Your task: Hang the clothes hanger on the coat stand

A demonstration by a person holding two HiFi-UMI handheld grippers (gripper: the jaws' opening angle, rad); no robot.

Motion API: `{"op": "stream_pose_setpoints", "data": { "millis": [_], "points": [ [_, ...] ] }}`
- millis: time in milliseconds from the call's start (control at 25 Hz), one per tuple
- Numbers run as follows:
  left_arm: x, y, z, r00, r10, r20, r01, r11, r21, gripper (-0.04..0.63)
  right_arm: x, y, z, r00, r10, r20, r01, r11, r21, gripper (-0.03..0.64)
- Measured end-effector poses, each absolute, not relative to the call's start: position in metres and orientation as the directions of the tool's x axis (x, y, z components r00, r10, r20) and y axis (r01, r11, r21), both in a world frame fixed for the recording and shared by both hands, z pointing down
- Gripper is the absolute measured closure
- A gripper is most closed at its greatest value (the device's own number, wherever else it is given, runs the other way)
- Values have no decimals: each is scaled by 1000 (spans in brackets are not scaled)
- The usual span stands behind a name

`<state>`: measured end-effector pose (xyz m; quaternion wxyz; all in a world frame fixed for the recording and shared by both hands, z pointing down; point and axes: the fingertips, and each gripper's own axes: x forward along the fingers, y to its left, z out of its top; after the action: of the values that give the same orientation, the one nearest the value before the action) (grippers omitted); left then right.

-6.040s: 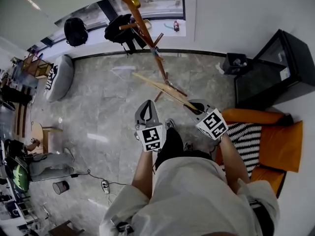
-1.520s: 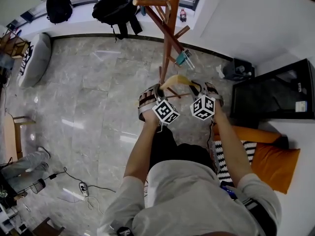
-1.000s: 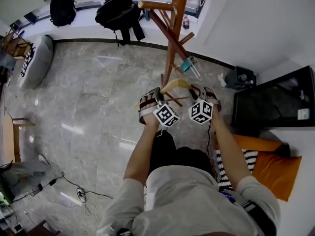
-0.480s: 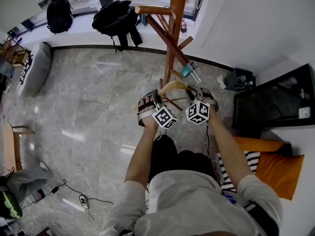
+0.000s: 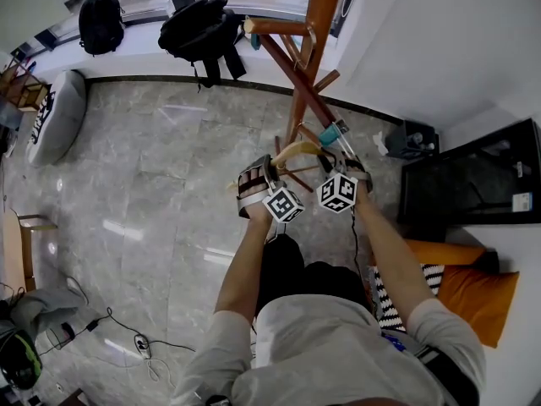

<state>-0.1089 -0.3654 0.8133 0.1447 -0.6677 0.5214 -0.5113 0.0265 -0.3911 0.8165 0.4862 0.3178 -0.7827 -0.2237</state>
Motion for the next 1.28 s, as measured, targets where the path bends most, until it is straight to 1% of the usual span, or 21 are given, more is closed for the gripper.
{"op": "stream_pose_setpoints", "data": {
  "millis": [200, 520, 760, 880, 1040, 1160, 1280],
  "points": [
    [-114, -369, 815, -71, -869, 489, -537, -380, -753, 520, 20, -397, 818, -319, -717, 619, -262, 695, 670, 538],
    [-117, -368, 834, -76, -836, 543, -506, -437, -744, 518, 15, -397, 826, -301, -689, 659, -222, 723, 655, 537],
    [-122, -372, 831, -73, -846, 528, -490, -431, -758, 518, 10, -401, 832, -278, -688, 670, -248, 725, 642, 534],
    [-117, -374, 832, -27, -845, 535, -514, -447, -732, 518, 9, -405, 831, -269, -690, 672, -292, 724, 625, 517],
    [-109, -372, 829, 41, -832, 553, -523, -490, -697, 452, 8, -408, 817, -279, -689, 669, -366, 720, 589, 468],
    [-108, -368, 826, 54, -824, 564, -530, -503, -683, 418, 10, -405, 804, -286, -695, 660, -395, 713, 579, 455],
    [-110, -364, 816, 53, -824, 564, -527, -503, -685, 411, 16, -400, 792, -285, -708, 646, -409, 699, 586, 448]
  ]
}}
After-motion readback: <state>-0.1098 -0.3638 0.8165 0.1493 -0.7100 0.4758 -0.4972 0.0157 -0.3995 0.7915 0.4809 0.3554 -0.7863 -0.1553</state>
